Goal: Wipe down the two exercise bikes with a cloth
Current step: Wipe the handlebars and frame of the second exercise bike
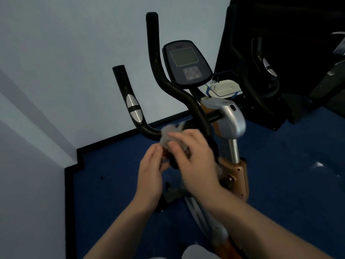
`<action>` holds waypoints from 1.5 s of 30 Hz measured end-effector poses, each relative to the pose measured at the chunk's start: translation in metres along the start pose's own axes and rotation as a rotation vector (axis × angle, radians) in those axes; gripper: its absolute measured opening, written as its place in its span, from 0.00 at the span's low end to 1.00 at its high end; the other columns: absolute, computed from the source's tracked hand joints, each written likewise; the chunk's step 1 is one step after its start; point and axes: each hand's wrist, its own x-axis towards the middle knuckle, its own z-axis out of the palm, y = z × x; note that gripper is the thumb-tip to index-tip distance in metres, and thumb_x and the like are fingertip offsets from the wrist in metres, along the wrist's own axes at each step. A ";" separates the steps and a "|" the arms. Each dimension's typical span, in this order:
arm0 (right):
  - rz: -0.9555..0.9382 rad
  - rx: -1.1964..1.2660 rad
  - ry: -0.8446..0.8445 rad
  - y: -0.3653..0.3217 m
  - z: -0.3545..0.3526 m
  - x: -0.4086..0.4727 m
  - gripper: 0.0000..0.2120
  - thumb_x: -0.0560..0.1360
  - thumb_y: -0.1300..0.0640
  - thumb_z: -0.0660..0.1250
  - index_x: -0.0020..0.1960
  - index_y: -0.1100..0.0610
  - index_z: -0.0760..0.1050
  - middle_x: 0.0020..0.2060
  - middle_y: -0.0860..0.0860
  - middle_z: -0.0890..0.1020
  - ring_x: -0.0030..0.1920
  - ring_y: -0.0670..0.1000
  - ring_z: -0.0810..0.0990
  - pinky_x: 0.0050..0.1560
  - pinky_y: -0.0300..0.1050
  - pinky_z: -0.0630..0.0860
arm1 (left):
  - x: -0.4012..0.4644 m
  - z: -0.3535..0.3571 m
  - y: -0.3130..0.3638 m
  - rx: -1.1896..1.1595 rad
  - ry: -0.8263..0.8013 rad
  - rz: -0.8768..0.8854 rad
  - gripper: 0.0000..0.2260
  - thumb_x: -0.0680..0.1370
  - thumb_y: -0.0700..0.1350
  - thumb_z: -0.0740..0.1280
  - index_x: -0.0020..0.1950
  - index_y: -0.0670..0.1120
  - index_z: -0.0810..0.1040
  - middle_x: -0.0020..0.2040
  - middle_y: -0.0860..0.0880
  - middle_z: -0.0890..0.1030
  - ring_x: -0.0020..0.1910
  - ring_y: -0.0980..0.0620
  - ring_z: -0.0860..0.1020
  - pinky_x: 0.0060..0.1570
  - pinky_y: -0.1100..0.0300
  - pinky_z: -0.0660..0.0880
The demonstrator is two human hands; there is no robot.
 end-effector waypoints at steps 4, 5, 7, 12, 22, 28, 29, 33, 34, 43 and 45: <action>-0.176 -0.061 -0.010 0.007 -0.001 -0.029 0.10 0.78 0.56 0.64 0.58 0.53 0.79 0.53 0.47 0.74 0.54 0.46 0.74 0.52 0.40 0.75 | 0.001 -0.010 0.002 -0.010 -0.069 -0.050 0.17 0.83 0.46 0.52 0.54 0.40 0.78 0.46 0.48 0.83 0.46 0.53 0.81 0.44 0.63 0.78; -0.238 -0.047 -0.050 0.012 -0.010 -0.029 0.10 0.78 0.57 0.64 0.58 0.55 0.79 0.52 0.48 0.74 0.52 0.46 0.75 0.50 0.41 0.75 | 0.000 -0.012 0.004 -0.002 -0.089 -0.058 0.17 0.83 0.47 0.52 0.54 0.41 0.79 0.47 0.48 0.84 0.47 0.53 0.82 0.46 0.62 0.78; -0.298 -0.049 -0.096 0.015 -0.022 -0.018 0.10 0.78 0.57 0.64 0.56 0.58 0.80 0.49 0.49 0.75 0.48 0.45 0.75 0.46 0.39 0.75 | 0.002 -0.013 0.007 0.008 -0.113 -0.062 0.18 0.83 0.47 0.51 0.54 0.41 0.79 0.49 0.46 0.84 0.49 0.51 0.82 0.50 0.59 0.78; -0.171 -0.024 0.045 0.013 0.006 -0.024 0.12 0.78 0.60 0.63 0.58 0.61 0.79 0.51 0.53 0.76 0.52 0.50 0.76 0.52 0.44 0.76 | 0.009 -0.002 0.014 0.038 -0.093 -0.036 0.18 0.83 0.47 0.52 0.55 0.39 0.78 0.50 0.42 0.81 0.48 0.49 0.79 0.49 0.57 0.76; -0.247 -0.641 0.084 0.025 -0.023 -0.017 0.15 0.74 0.61 0.65 0.59 0.56 0.79 0.47 0.52 0.80 0.43 0.54 0.76 0.38 0.50 0.72 | 0.029 0.034 0.018 0.280 -0.088 -0.025 0.08 0.80 0.47 0.59 0.51 0.51 0.77 0.44 0.55 0.81 0.42 0.65 0.78 0.42 0.67 0.71; -0.227 -0.363 0.060 0.042 -0.067 -0.036 0.10 0.76 0.56 0.64 0.56 0.53 0.79 0.47 0.45 0.78 0.46 0.43 0.77 0.44 0.36 0.74 | 0.025 0.033 0.014 0.643 -0.076 0.150 0.09 0.80 0.48 0.59 0.58 0.57 0.73 0.53 0.60 0.76 0.51 0.64 0.75 0.46 0.69 0.69; -0.175 -0.263 0.123 0.043 -0.074 -0.027 0.09 0.77 0.55 0.64 0.56 0.52 0.78 0.47 0.44 0.78 0.47 0.42 0.77 0.45 0.33 0.73 | 0.025 0.033 0.014 0.719 -0.057 0.202 0.09 0.80 0.47 0.60 0.58 0.56 0.74 0.54 0.60 0.76 0.52 0.64 0.73 0.48 0.67 0.68; -0.047 -0.083 0.327 0.047 -0.071 0.032 0.08 0.75 0.56 0.69 0.54 0.55 0.78 0.47 0.48 0.78 0.49 0.40 0.76 0.49 0.27 0.69 | 0.032 0.034 0.022 0.898 0.062 0.353 0.08 0.77 0.48 0.63 0.55 0.54 0.77 0.51 0.60 0.74 0.52 0.62 0.68 0.54 0.60 0.65; -0.036 -0.066 0.304 0.051 -0.066 0.043 0.08 0.75 0.57 0.70 0.53 0.57 0.79 0.47 0.49 0.79 0.49 0.40 0.76 0.49 0.28 0.70 | 0.035 0.034 0.025 0.901 0.091 0.352 0.08 0.77 0.49 0.63 0.54 0.54 0.78 0.51 0.60 0.74 0.52 0.62 0.68 0.55 0.60 0.65; -0.077 -0.166 0.067 0.081 -0.041 0.084 0.09 0.75 0.46 0.67 0.47 0.50 0.72 0.35 0.40 0.76 0.37 0.43 0.75 0.35 0.44 0.72 | 0.051 0.039 0.028 0.996 0.085 0.254 0.11 0.78 0.49 0.62 0.59 0.51 0.77 0.54 0.55 0.78 0.54 0.56 0.74 0.59 0.55 0.69; -0.067 -0.227 0.027 0.075 -0.040 0.116 0.11 0.76 0.43 0.63 0.45 0.49 0.68 0.32 0.42 0.74 0.35 0.46 0.74 0.34 0.43 0.68 | 0.051 0.039 0.029 0.987 0.085 0.229 0.12 0.78 0.49 0.62 0.60 0.52 0.77 0.53 0.56 0.78 0.54 0.56 0.74 0.58 0.56 0.69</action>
